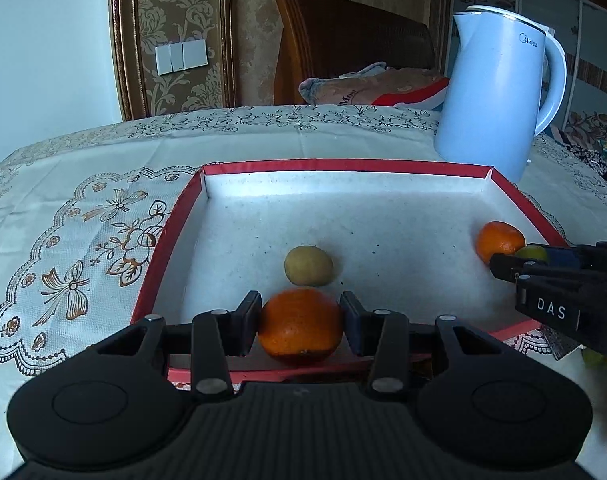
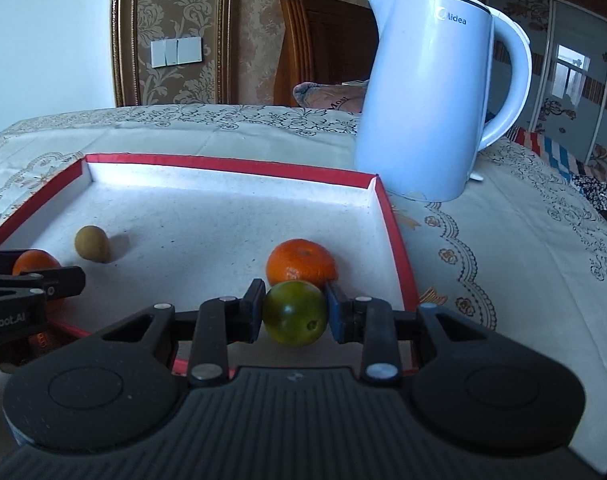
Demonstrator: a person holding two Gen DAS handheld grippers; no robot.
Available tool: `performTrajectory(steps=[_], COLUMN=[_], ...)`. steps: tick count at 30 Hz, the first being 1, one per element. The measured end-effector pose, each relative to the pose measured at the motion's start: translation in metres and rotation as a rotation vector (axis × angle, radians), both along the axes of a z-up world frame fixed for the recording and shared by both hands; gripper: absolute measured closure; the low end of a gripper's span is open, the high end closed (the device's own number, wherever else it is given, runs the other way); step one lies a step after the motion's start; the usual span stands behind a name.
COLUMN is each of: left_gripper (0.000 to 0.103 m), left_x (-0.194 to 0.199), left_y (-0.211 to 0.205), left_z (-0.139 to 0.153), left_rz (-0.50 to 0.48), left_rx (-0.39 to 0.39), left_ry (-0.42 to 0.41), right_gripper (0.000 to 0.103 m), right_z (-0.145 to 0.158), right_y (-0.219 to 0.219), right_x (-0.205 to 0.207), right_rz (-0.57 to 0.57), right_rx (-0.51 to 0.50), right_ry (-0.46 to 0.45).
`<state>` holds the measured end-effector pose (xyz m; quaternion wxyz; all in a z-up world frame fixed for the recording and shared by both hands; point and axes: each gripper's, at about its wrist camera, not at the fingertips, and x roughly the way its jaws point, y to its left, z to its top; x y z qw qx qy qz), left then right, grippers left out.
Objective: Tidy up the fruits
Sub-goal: 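Carry the large orange and the green tomato into the red tray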
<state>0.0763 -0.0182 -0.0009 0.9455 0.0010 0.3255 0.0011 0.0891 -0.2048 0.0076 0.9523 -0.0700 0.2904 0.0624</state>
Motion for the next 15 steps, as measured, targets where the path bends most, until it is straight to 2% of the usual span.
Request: performTrajectory(steps=[10, 15], left_gripper=[0.061, 0.06], left_x=[0.02, 0.027], left_y=[0.001, -0.001], left_z=[-0.003, -0.007], left_rz=[0.033, 0.061], left_rx=[-0.012, 0.019], left_ry=[0.002, 0.003], right_gripper=[0.073, 0.073], right_z=[-0.005, -0.006], right_y=[0.001, -0.003], right_x=[0.028, 0.035], right_rz=[-0.042, -0.065], right_rx=[-0.004, 0.024], right_ry=[0.024, 0.025])
